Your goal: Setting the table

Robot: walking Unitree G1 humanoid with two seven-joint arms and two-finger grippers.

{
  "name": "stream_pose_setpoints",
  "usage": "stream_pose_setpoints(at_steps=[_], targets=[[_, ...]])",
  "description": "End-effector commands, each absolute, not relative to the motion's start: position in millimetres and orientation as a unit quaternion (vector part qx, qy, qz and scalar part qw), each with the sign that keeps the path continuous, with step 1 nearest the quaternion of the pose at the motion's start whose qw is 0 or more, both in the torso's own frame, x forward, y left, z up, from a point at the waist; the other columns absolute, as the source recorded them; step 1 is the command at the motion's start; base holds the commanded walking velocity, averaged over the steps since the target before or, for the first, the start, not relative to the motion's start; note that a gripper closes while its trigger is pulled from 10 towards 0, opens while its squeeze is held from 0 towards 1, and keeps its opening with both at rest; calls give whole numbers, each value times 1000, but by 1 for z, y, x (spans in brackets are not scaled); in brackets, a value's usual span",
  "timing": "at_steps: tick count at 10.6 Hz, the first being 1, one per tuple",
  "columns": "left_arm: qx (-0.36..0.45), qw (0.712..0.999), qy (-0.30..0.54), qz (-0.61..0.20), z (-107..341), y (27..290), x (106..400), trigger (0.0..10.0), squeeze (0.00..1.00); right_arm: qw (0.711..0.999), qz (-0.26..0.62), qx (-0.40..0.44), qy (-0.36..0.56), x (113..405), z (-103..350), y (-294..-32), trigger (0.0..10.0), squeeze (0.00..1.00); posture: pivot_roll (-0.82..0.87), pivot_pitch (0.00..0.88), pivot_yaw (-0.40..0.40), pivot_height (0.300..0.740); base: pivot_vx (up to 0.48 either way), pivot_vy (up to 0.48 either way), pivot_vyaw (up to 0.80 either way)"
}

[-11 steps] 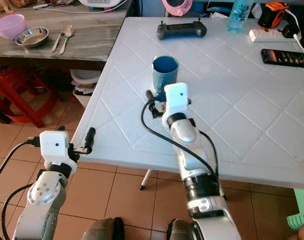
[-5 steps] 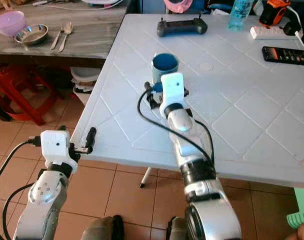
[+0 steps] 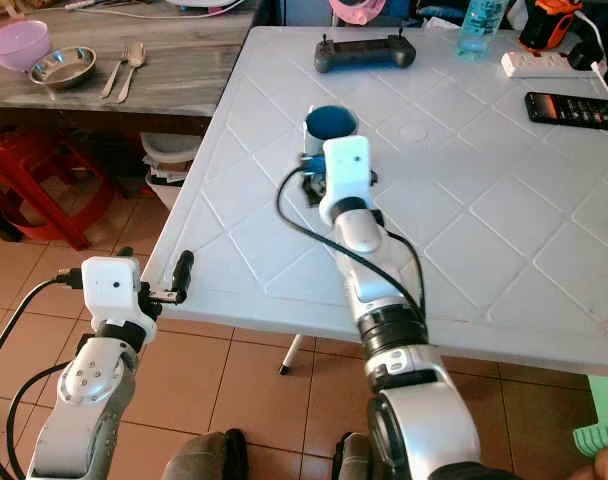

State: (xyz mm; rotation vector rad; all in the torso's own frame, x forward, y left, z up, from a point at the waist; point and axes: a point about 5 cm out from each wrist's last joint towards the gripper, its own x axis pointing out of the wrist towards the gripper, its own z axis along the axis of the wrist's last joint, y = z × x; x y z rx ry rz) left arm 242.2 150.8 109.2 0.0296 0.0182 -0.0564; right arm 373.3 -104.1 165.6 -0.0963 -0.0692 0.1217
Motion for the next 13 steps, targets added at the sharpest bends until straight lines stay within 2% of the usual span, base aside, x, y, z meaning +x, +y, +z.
stream_pose_setpoints(at_steps=[1, 2, 4, 5, 6, 12, 13], targets=[[17, 999, 13, -25, 109, 152, 242, 10000, 0, 997, 47, -52, -40, 376, 170, -106, 0, 0, 76, 166, 74, 740, 0, 0, 0], [17, 999, 12, -24, 109, 152, 243, 10000, 0, 997, 35, -60, -37, 377, 168, -111, 1137, 0, 76, 161, 74, 740, 0, 0, 0], [17, 999, 8, -26, 111, 152, 245, 10000, 0, 998, 14, -58, -30, 376, 163, -123, 1373, 0, 74, 157, 81, 740, 0, 0, 0], [19, 999, 9, -27, 111, 153, 246, 10000, 0, 998, 12, -58, -30, 376, 163, -124, 1137, 0, 72, 157, 83, 740, 0, 0, 0], [21, 999, 8, -28, 111, 153, 248, 10000, 0, 998, 8, -58, -34, 377, 165, -125, 0, 0, 71, 151, 82, 740, 0, 0, 0], [25, 1000, 6, -17, 110, 157, 248, 10000, 0, 997, 20, -54, -44, 376, 164, -123, 0, 0, 78, 122, 69, 740, 0, 0, 0], [27, 1000, 7, 6, 109, 162, 251, 10000, 0, 994, 6, -91, -63, 373, 167, -131, 0, 0, 71, 120, 62, 740, 0, 0, 0]])
